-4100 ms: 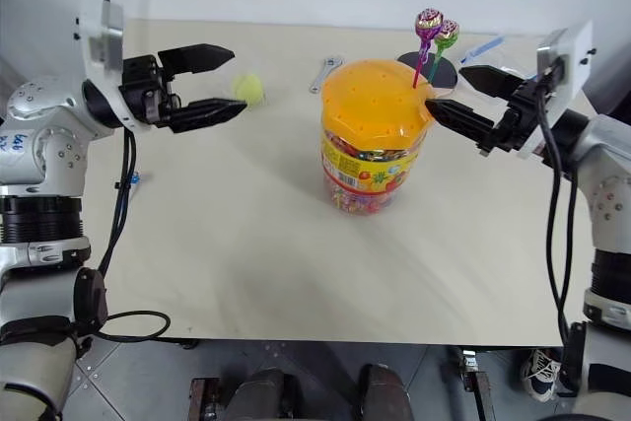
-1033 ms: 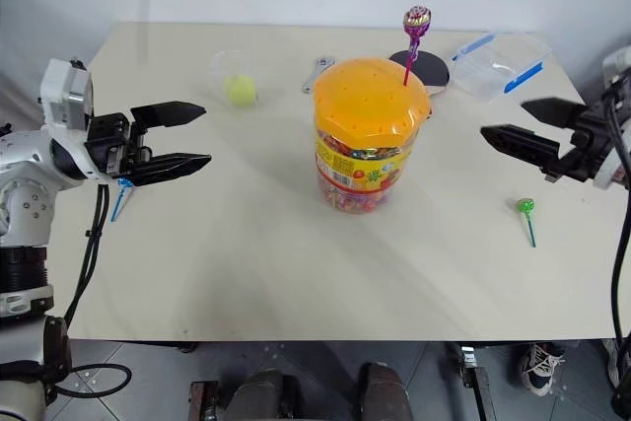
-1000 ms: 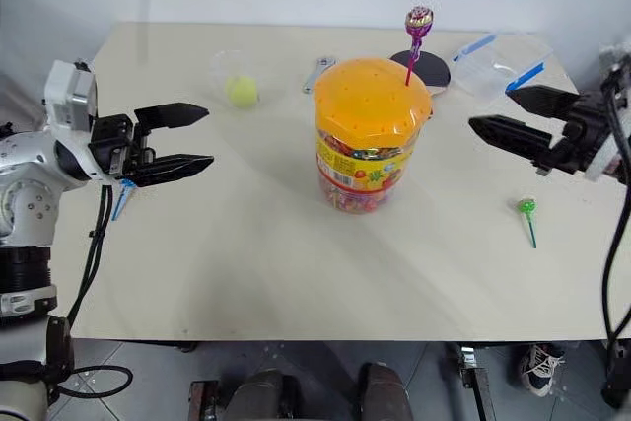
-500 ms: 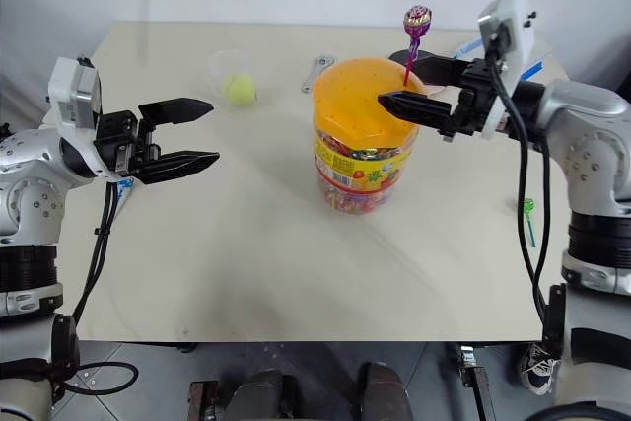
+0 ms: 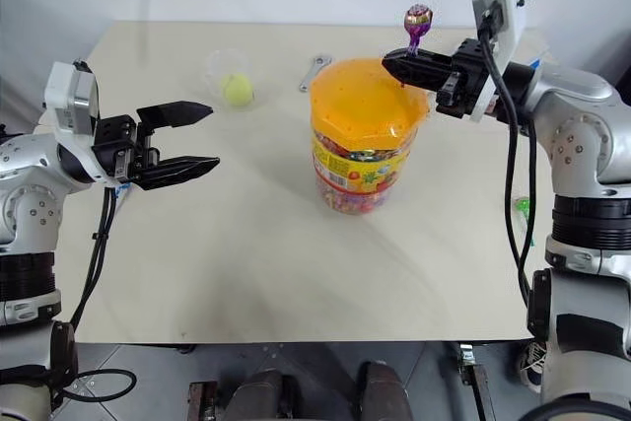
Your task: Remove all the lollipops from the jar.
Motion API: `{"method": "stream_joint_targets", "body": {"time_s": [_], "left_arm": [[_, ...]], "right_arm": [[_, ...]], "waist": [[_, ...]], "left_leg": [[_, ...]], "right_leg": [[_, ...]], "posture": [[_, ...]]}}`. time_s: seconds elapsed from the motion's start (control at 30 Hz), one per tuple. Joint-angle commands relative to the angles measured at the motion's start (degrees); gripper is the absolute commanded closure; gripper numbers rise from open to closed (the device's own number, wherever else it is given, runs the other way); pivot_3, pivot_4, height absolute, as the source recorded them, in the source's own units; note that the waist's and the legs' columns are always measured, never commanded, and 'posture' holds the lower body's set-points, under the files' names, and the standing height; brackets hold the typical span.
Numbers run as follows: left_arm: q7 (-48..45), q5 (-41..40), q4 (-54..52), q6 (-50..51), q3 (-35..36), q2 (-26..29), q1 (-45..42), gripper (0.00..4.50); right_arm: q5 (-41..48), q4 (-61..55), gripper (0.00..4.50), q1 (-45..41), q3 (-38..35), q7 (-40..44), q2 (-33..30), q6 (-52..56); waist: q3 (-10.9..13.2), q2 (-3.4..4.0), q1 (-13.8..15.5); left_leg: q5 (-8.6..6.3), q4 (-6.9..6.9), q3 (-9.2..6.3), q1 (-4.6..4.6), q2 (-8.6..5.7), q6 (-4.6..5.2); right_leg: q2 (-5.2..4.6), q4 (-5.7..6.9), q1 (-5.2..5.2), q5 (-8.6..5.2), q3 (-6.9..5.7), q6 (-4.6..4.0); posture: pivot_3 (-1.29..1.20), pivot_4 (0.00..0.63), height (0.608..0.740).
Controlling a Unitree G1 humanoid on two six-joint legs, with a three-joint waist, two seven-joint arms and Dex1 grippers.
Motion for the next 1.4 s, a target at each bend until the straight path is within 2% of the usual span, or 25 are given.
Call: {"method": "stream_joint_targets", "body": {"time_s": [0.03, 0.33, 0.43, 0.57, 0.63, 0.77, 0.93, 1.13, 1.17, 1.27, 1.4], "left_arm": [[-0.2, -1.4, -1.0, -0.5, 1.4, 0.6, -0.4, 0.0], [-1.0, -1.2, 0.8, -0.7, 1.6, 1.1, -1.6, 0.0], [-1.0, -1.2, 0.9, -0.7, 2.0, 1.5, -1.1, 0.0], [-0.8, -1.2, 1.3, -0.7, 2.3, 1.7, -1.0, 0.0], [-0.8, -1.0, 1.4, -1.0, 2.5, 1.6, -0.8, 0.0], [-0.4, -0.9, 1.9, -1.9, 2.6, 1.0, -1.2, 0.0], [0.2, -1.2, 2.0, -1.8, 2.4, 0.4, -1.9, 0.0], [1.1, -1.2, 2.6, 0.3, 2.3, 1.1, -1.7, 0.0], [1.4, -0.7, 3.0, 0.6, 2.1, 1.4, -1.7, 0.0], [3.2, -0.1, 4.1, 3.0, 1.7, 1.8, -1.8, 0.0], [7.2, -0.2, 4.9, 3.3, 3.4, 0.8, -2.3, 0.0]], "right_arm": [[0.2, -0.8, 4.46, -3.3, -3.1, -0.9, -0.6, -2.3], [-5.7, 7.5, 4.46, -8.2, -6.5, -7.2, -5.7, -5.9], [-12.5, 12.6, 4.46, -4.7, -4.4, -10.2, -11.2, -5.6], [-14.3, 11.0, 4.46, 4.3, -3.5, -10.2, -14.7, 0.3], [-13.7, 8.2, 4.46, 11.0, -4.4, -12.1, -13.0, 4.3], [-14.5, 5.3, 4.46, 18.6, -4.2, -17.0, -9.5, 9.9], [-16.4, 7.5, 4.46, 20.1, -4.6, -23.4, -5.8, 14.1], [-16.8, 8.8, 4.46, 21.1, -3.8, -24.1, -4.1, 14.3], [-16.9, 9.1, 3.98, 21.3, -3.6, -24.1, -4.0, 14.3], [-17.1, 9.3, 3.16, 22.0, -3.7, -23.9, -4.0, 13.3], [-16.9, 8.1, 1.67, 22.8, -4.2, -22.9, -5.0, 12.7]], "waist": [[0.0, 0.0, -0.3], [0.0, 0.0, -0.2], [0.0, 0.0, -0.1], [0.0, -0.02, -0.2], [0.0, 0.02, -0.5], [0.0, 0.03, -0.5], [0.0, 0.03, -0.2], [0.0, 0.03, -0.1], [0.0, 0.03, -0.2], [0.0, 0.03, -0.2], [0.0, 0.03, -0.2]], "left_leg": [[0.0, 0.0, 0.0, 0.0, 0.0, 0.0], [0.0, -0.01, -0.02, -0.03, 0.0, 0.0], [0.0, -0.02, -0.01, -0.04, -0.01, 0.0], [0.0, -0.03, -0.02, -0.06, -0.01, 0.01], [0.0, -0.08, 0.07, -0.05, -0.01, 0.01], [0.0, -0.05, 0.11, -0.03, 0.05, -0.01], [0.0, 0.0, 0.13, -0.05, 0.03, 0.0], [0.0, 0.01, 0.04, -0.06, -0.01, 0.0], [0.0, 0.0, 0.04, -0.06, -0.01, 0.0], [0.0, 0.0, 0.05, -0.06, -0.01, 0.0], [0.0, 0.01, 0.04, -0.06, -0.01, 0.0]], "right_leg": [[0.0, 0.0, 0.0, 0.0, -0.01, 0.0], [-0.02, 0.02, -0.01, 0.0, -0.01, 0.0], [-0.04, 0.01, -0.01, 0.0, 0.0, 0.0], [-0.04, 0.02, -0.01, 0.0, -0.02, 0.0], [-0.04, -0.01, -0.06, 0.0, -0.01, 0.0], [-0.01, 0.03, -0.11, -0.02, -0.04, -0.04], [-0.04, 0.03, -0.12, -0.02, 0.0, -0.04], [-0.05, 0.03, -0.08, -0.02, -0.02, -0.04], [-0.05, 0.03, -0.08, -0.02, -0.02, -0.04], [-0.05, 0.03, -0.08, -0.02, -0.02, -0.04], [-0.05, 0.03, -0.08, -0.02, -0.01, -0.04]], "posture": [[0.0, 0.15, 0.74], [0.0, 0.15, 0.74], [0.0, 0.15, 0.74], [0.0, 0.15, 0.74], [0.0, 0.15, 0.74], [0.0, 0.15, 0.74], [0.0, 0.15, 0.74], [0.0, 0.15, 0.74], [0.0, 0.15, 0.74], [0.0, 0.15, 0.74], [0.0, 0.15, 0.74]]}}
